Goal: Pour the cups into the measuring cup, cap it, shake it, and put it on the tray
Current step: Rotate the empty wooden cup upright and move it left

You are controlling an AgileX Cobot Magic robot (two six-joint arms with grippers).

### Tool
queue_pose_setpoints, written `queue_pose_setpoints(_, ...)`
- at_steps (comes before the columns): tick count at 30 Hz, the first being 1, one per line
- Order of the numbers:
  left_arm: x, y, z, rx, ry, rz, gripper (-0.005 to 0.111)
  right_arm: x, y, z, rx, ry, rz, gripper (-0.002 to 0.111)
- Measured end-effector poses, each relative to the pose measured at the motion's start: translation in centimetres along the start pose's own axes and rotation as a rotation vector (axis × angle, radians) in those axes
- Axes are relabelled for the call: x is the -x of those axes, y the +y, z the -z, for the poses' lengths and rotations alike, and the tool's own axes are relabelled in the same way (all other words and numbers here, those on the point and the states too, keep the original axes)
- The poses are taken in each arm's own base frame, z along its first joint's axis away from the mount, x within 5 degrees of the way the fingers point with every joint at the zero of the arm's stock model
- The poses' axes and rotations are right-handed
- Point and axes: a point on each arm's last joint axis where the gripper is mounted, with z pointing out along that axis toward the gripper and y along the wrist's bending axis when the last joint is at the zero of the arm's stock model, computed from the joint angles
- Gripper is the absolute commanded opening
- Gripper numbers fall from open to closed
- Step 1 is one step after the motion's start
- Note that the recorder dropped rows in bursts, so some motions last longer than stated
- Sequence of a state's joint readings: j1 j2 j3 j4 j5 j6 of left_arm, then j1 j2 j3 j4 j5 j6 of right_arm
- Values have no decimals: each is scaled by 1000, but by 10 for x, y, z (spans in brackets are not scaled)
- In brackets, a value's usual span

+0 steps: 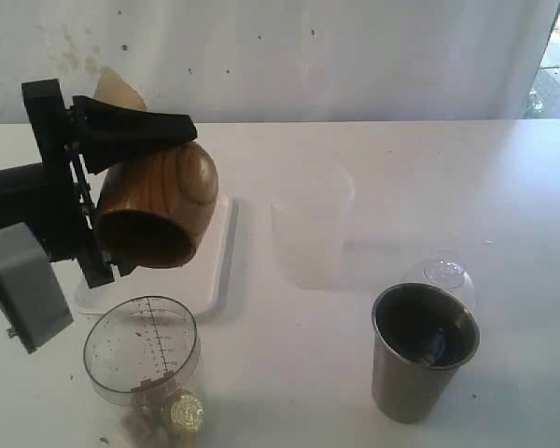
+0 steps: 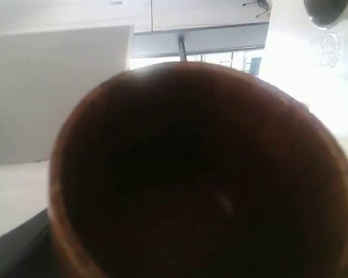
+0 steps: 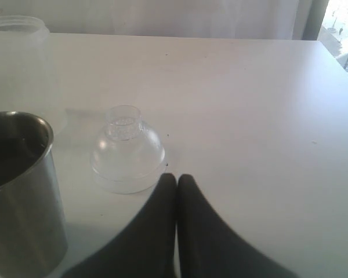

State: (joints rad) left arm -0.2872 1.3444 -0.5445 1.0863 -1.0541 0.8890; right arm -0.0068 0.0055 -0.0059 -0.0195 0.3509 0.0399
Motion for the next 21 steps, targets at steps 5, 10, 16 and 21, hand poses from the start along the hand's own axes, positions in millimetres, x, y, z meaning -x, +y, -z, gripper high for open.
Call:
queue_pose_setpoints(5,-8,-9,1,-94,97,125,0,0,0,0,0,0,0,0)
queue_pose_setpoints(10,-12,-14,2,-144,143,139,0,0,0,0,0,0,0,0)
queue_pose_setpoints(16,-12,-14,2,-147,147,143,0,0,0,0,0,0,0,0)
queue_pose_setpoints(21,-12,-14,2,-147,147,145,0,0,0,0,0,0,0,0)
